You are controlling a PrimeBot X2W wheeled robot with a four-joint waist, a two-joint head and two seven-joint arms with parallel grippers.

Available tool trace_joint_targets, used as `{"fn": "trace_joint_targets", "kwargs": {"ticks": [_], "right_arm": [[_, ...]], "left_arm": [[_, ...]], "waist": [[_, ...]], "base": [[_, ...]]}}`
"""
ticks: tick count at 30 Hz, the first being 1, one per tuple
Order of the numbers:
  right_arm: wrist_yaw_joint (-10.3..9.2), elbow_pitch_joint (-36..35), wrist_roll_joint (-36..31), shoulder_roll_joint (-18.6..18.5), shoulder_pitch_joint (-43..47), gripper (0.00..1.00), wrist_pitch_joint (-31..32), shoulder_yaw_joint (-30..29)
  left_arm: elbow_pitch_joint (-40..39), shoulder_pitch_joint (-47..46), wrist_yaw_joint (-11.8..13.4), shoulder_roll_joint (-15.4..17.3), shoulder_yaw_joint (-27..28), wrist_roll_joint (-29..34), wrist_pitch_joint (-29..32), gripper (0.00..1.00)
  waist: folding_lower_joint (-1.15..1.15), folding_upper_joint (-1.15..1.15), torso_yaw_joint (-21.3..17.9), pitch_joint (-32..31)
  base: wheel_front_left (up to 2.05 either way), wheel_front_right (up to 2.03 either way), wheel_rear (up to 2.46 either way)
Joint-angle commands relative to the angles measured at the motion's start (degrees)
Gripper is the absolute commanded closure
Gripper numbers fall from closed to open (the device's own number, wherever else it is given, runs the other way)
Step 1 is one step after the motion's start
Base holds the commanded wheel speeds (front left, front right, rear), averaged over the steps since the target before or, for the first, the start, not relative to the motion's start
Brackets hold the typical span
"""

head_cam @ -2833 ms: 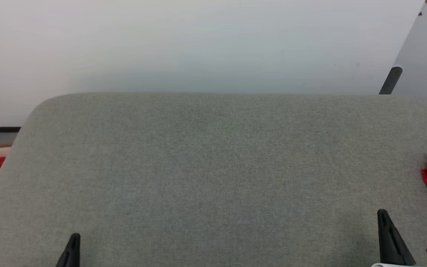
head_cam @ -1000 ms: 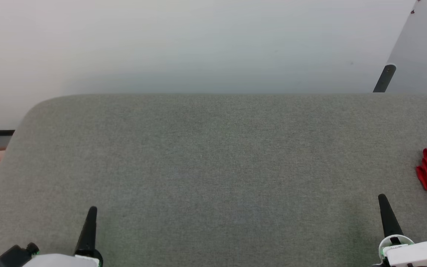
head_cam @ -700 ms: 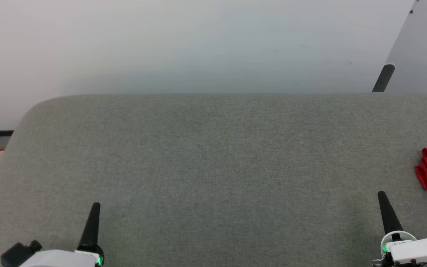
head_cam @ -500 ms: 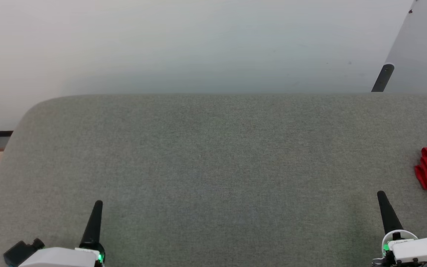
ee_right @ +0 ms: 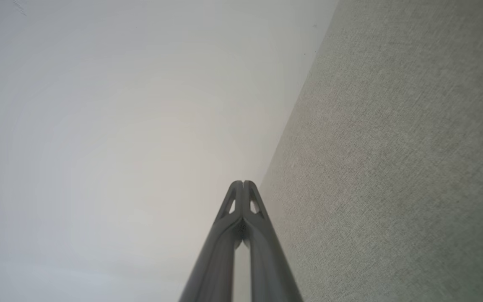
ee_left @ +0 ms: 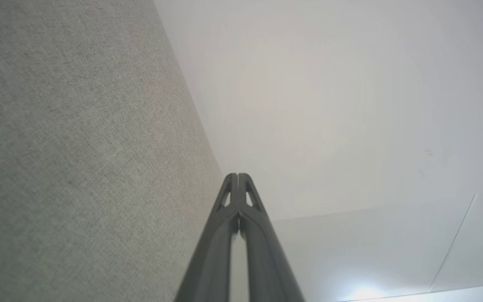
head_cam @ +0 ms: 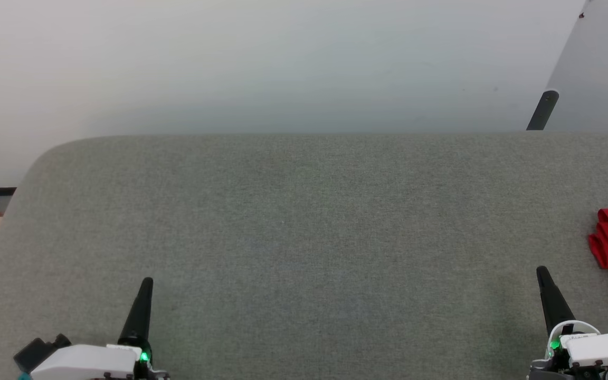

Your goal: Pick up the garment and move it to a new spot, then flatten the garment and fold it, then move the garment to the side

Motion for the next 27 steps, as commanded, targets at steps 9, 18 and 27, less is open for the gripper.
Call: {"fn": "trace_joint_targets", "kwargs": {"ticks": [9,18,27], "right_arm": [[-0.03,0.5,4.7,0.0,-1.5,1.0,1.3,-0.4],[-0.02,1.0,8.4,0.1,-2.1,1.0,2.3,-0.7],[-0.03,1.5,11.9,0.1,-2.7,1.0,3.3,-0.9]], "left_arm": [[0.6,-1.8,0.0,-0.8,0.5,-3.5,1.1,1.0],[1.1,-2.7,0.1,-1.6,0.8,-6.4,2.2,1.0],[1.7,-3.5,0.1,-2.4,1.1,-9.1,3.2,1.0]], "waist": [[0.0,0.0,-0.2,0.0],[0.0,0.0,-0.4,0.0],[0.0,0.0,-0.5,0.0]], "base": [[0.0,0.0,0.0],[0.0,0.0,0.0],[0.0,0.0,0.0]]}}
